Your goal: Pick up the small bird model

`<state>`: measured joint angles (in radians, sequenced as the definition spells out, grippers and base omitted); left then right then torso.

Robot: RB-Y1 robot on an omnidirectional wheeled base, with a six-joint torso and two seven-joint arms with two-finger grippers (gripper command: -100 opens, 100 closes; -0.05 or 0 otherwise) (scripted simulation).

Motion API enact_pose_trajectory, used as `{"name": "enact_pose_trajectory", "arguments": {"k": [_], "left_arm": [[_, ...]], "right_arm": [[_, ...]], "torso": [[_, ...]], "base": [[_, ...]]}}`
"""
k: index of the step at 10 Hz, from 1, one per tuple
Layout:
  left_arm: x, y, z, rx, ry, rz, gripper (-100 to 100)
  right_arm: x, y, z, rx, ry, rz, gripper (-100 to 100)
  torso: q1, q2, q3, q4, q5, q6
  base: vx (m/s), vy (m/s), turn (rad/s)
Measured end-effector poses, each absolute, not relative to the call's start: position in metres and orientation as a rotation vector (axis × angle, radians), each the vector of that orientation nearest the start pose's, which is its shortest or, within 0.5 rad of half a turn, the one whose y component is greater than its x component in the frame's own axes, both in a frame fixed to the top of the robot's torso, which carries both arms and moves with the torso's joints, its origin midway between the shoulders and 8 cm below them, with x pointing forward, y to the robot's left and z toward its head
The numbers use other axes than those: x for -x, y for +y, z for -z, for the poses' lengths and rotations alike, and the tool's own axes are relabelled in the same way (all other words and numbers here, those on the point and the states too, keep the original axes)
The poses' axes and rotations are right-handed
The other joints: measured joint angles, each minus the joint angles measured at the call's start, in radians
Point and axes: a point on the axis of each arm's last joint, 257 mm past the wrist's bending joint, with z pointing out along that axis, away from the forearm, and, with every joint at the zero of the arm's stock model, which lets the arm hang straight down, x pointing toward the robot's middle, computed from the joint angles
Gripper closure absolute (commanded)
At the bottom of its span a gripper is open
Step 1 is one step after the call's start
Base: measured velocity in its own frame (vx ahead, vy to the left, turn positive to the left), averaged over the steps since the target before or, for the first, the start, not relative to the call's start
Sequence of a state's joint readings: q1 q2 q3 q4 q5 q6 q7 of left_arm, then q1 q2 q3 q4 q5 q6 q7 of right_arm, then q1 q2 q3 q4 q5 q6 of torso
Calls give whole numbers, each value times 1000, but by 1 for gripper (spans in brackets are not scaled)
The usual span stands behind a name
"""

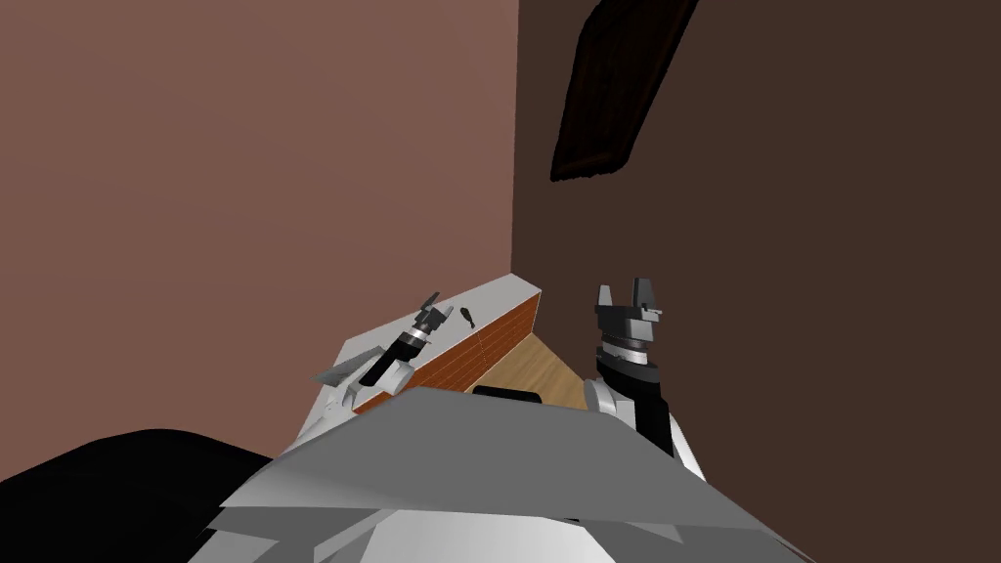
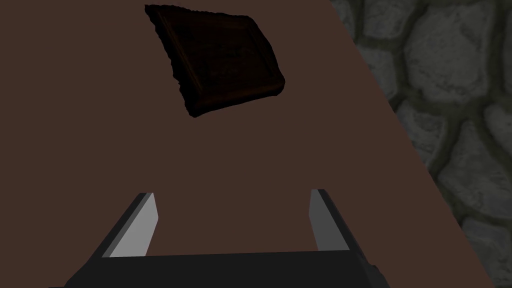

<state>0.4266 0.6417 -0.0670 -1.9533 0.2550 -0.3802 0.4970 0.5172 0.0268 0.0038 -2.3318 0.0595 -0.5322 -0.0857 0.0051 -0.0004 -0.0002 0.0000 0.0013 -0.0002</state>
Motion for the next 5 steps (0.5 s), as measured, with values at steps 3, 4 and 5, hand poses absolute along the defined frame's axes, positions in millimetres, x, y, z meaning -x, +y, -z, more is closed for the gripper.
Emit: {"name": "enact_pose_trajectory", "arguments": {"k": [3, 4, 5], "left_arm": [[-416, 314, 156, 1127, 1227, 1609, -100], [-417, 319, 167, 1168, 1258, 1590, -100], [-418, 323, 175, 1190, 1278, 1575, -100]], "right_arm": [[-327, -272, -48, -614, 557, -1356, 0], [-327, -272, -48, -614, 557, -1356, 0], [-327, -272, -47, -614, 557, -1356, 0]], "torso": [[-1, -1, -1, 0, 0, 0], [0, -1, -1, 0, 0, 0], [0, -1, -1, 0, 0, -1]], "base": [[-23, 60, -242], [-22, 66, -142], [-16, 50, -207]]}}
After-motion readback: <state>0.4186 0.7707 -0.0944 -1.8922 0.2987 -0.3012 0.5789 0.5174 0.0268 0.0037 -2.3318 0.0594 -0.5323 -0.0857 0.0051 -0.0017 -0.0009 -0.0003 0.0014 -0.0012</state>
